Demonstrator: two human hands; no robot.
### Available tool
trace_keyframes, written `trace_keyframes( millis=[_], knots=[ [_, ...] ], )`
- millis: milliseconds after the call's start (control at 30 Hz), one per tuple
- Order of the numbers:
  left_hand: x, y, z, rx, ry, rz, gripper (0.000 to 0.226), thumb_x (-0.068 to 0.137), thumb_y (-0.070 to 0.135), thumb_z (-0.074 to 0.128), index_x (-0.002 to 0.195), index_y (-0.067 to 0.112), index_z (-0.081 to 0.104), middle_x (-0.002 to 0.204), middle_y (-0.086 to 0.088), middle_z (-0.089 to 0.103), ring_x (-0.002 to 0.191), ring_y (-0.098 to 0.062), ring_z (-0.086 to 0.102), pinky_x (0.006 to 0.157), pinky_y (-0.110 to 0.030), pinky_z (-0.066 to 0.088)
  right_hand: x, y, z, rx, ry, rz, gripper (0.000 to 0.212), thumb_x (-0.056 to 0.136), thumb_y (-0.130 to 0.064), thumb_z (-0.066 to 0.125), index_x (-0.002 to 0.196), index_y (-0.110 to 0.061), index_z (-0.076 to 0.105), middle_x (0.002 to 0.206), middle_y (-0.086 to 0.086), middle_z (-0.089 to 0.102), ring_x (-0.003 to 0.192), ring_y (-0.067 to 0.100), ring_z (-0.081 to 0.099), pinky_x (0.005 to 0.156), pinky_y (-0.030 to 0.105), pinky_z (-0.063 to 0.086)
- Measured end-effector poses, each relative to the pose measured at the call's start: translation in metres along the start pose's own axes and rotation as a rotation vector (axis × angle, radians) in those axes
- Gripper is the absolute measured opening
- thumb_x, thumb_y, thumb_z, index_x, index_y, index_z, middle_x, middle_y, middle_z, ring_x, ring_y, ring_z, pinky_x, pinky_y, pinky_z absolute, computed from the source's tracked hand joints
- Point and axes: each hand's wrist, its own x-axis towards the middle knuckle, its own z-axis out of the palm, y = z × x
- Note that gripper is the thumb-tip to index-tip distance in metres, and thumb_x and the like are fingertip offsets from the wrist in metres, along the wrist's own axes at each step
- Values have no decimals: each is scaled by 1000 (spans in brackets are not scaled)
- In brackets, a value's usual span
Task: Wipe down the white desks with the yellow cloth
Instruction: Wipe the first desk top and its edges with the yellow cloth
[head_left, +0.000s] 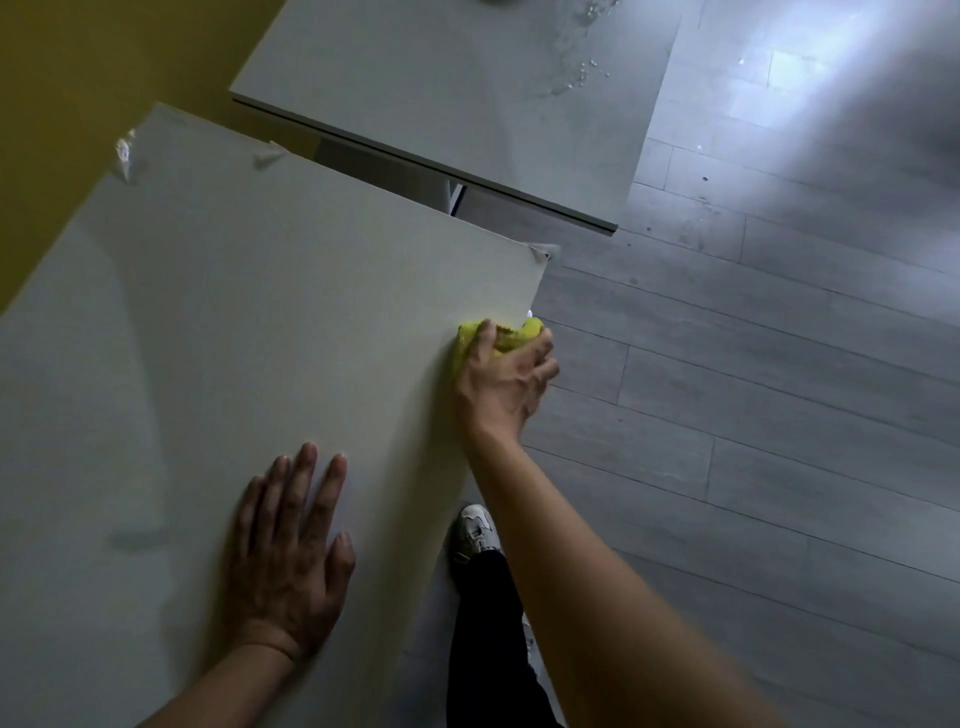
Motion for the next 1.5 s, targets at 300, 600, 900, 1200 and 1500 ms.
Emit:
trace_keyframes(
  millis=[300,600,900,1200,1500],
  knots=[
    [0,-2,1,12,-5,5,69,96,39,35,160,13,39,171,-12,26,155,-38,30,126,-59,22,79,-54,9,-28,81,-21,52,107,-45,34,145,-11,31,136,16,41,119,35,50,102,46,44],
    [1,-1,-1,25,-42,0,71,97,41,32,163,15,34,173,-10,22,157,-36,26,126,-59,21,-37,28,4,-87,-66,-47,63,107,-46,32,156,-11,16,141,17,34,125,37,41,110,47,32],
    [4,-4,2,38,5,2,70,98,41,33,163,15,35,172,-10,24,158,-35,25,126,-58,21,98,-56,18,-116,88,-107,47,106,-45,33,141,-13,33,132,14,42,118,32,51,99,42,45],
    [2,-6,6,19,20,16,72,96,42,34,164,18,32,173,-8,22,158,-34,23,128,-56,18,-1,12,10,-47,36,-119,57,106,-47,33,152,-12,28,139,17,38,123,37,46,106,44,35],
    [3,-8,8,-5,48,29,71,97,41,35,163,17,34,172,-12,25,157,-36,27,129,-55,16,-99,61,11,-60,-46,-54,64,107,-46,31,159,-15,12,147,18,31,131,36,37,113,42,27]
  ],
)
